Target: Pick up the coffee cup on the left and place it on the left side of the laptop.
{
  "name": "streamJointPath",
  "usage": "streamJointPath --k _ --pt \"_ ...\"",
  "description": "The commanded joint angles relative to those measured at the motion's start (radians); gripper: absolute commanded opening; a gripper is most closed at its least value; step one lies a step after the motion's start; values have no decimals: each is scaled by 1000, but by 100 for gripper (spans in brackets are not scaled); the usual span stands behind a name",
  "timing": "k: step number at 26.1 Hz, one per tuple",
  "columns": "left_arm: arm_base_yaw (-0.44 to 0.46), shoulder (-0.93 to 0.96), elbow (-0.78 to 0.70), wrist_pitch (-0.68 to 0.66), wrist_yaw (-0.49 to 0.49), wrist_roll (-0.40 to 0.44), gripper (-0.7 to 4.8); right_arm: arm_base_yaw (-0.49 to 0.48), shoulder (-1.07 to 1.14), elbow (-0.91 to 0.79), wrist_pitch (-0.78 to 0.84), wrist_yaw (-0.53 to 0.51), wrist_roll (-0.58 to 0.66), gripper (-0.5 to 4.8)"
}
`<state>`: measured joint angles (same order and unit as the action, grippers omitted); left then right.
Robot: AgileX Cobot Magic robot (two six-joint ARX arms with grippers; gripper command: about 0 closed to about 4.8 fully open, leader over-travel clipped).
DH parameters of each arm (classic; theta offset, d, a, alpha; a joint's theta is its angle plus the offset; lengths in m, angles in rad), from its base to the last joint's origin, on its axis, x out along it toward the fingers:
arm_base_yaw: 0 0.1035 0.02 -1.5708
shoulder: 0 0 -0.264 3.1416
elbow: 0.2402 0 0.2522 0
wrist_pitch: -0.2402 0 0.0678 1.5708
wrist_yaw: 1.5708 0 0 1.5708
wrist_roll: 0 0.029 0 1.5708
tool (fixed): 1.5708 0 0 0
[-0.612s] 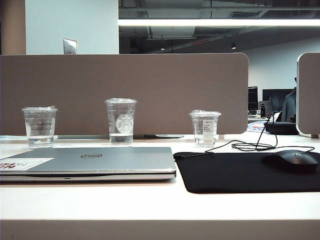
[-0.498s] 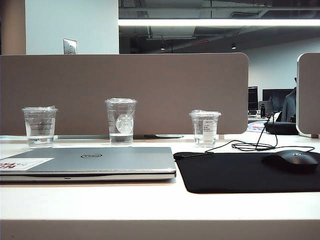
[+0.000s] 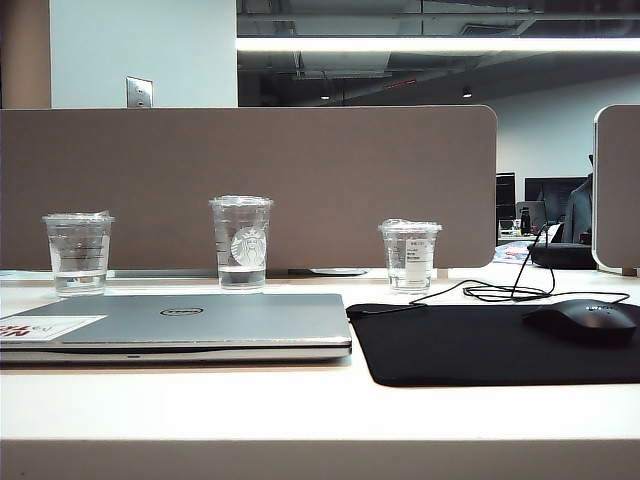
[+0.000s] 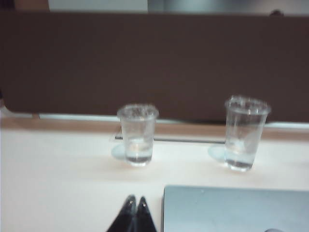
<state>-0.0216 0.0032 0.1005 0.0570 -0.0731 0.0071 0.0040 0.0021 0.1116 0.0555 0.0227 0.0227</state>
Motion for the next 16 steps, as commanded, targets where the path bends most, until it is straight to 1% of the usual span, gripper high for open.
streamJointPath --k 1,6,9,10,16 --pt "0 35 45 11 -5 -4 -5 1 3 55 -46 -8 4 -2" --pt "0 136 114 12 8 -4 -5 1 29 114 -60 -81 3 -2" --pt "0 227 169 13 7 5 -5 1 81 155 -51 -104 3 -2" --pt "0 298 206 26 6 5 -5 1 129 190 -51 -124 3 -2" --pt "0 497 277 137 10 4 -5 1 296 301 -14 -237 0 -2"
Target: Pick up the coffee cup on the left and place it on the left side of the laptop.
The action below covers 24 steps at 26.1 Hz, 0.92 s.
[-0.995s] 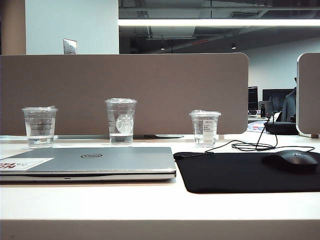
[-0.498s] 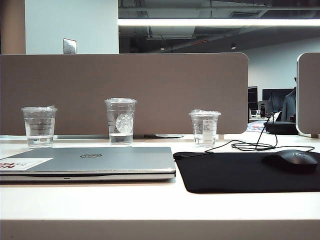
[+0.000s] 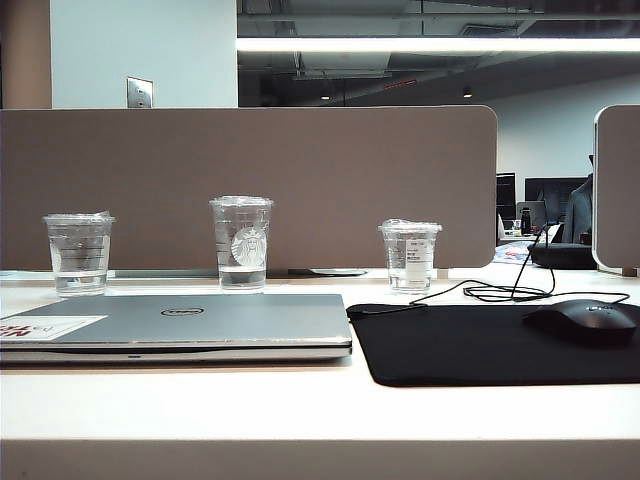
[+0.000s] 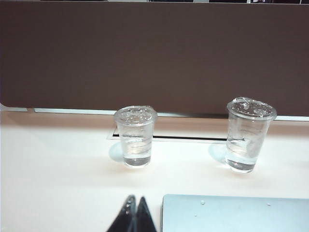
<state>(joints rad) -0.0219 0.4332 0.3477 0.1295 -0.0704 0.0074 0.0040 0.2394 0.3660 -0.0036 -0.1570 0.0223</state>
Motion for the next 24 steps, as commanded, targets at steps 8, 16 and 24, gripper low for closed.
streamJointPath --k 8,16,24 --pt "2 343 166 100 38 4 -6 27 287 199 96 -162 0 -2" --pt "6 602 299 140 71 4 -6 151 453 262 151 -156 -26 -2" --pt "30 837 347 385 74 0 -6 307 539 262 151 -131 -56 -2"
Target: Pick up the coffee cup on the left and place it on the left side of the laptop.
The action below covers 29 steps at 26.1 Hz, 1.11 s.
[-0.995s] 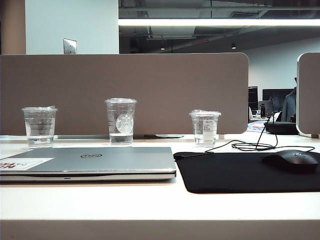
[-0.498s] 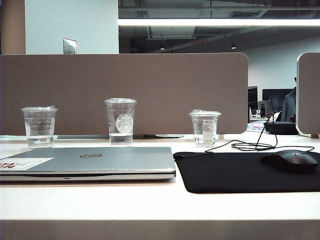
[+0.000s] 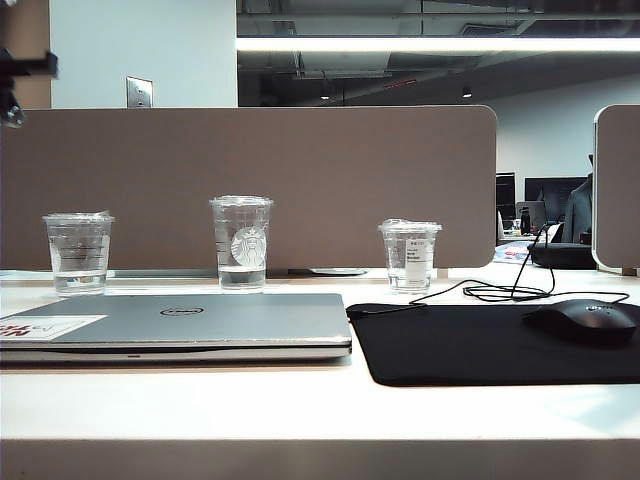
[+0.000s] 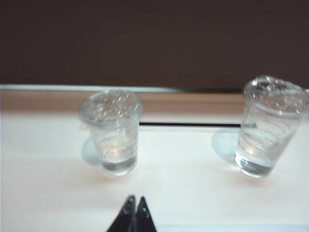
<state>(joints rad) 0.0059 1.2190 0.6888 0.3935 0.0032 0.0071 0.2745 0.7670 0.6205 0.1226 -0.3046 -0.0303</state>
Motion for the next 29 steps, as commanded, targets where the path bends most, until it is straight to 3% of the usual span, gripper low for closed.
streamJointPath --k 1,10,13,17,18,19,20,21,22,29 --pt "2 76 6 153 2 0 -6 52 18 8 27 18 -4 -2" --pt "18 338 7 389 -6 -57 -5 109 36 8 47 18 -4 -2" --pt "25 476 8 523 -26 -61 -5 109 37 8 47 17 -3 -2" --pt "25 574 39 558 -29 -60 3 110 37 8 47 17 -4 -2" --pt "25 602 56 558 -29 -60 35 110 37 8 48 16 -4 -2" --pt "25 627 75 559 -29 -60 105 110 37 8 47 16 -4 -2" --pt "25 664 109 559 -29 -60 298 110 37 8 46 13 -3 -2" --pt "25 686 134 558 -29 -60 439 110 36 8 47 13 -3 -2" --pt "25 718 173 558 -30 -60 479 110 36 8 47 13 -3 -2" --pt "29 869 367 558 -78 -60 479 110 34 8 46 10 -3 -2"
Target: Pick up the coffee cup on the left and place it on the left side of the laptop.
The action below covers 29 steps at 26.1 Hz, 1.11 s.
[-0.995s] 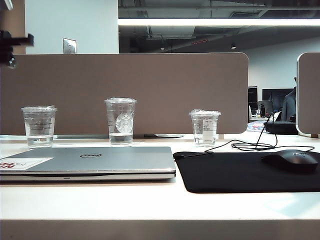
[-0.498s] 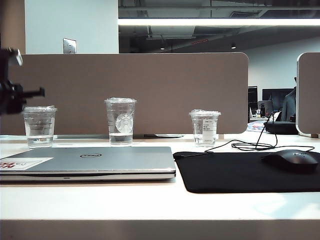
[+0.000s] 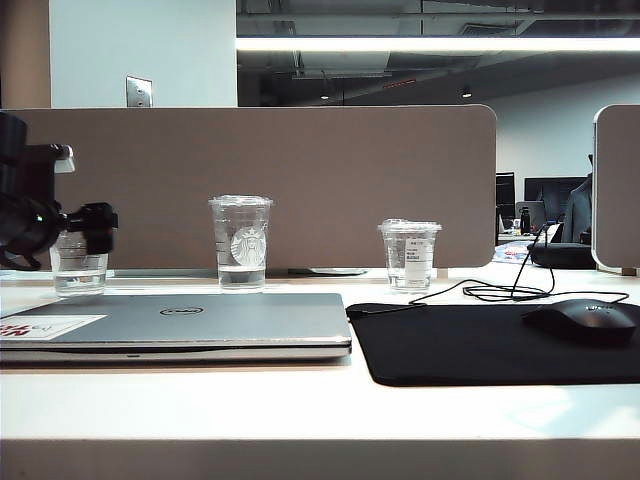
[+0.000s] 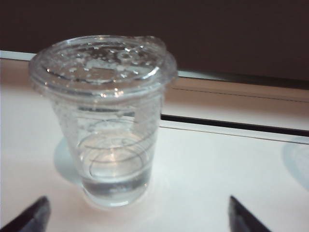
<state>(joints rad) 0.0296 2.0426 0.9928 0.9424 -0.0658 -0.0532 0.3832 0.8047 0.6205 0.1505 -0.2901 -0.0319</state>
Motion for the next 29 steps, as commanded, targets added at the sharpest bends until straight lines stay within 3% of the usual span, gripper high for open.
streamJointPath --k 1,12,16,29 --pt "8 64 87 8 -8 -1 479 1 -4 8 18 -4 -2 -2" --pt "43 219 311 -58 3 -3 479 1 -4 8 18 -5 -2 -2" --pt "51 238 352 -76 42 0 479 2 -4 8 19 -5 -2 -2" --pt "51 280 451 -179 43 32 479 2 -4 8 18 -26 -2 -2"
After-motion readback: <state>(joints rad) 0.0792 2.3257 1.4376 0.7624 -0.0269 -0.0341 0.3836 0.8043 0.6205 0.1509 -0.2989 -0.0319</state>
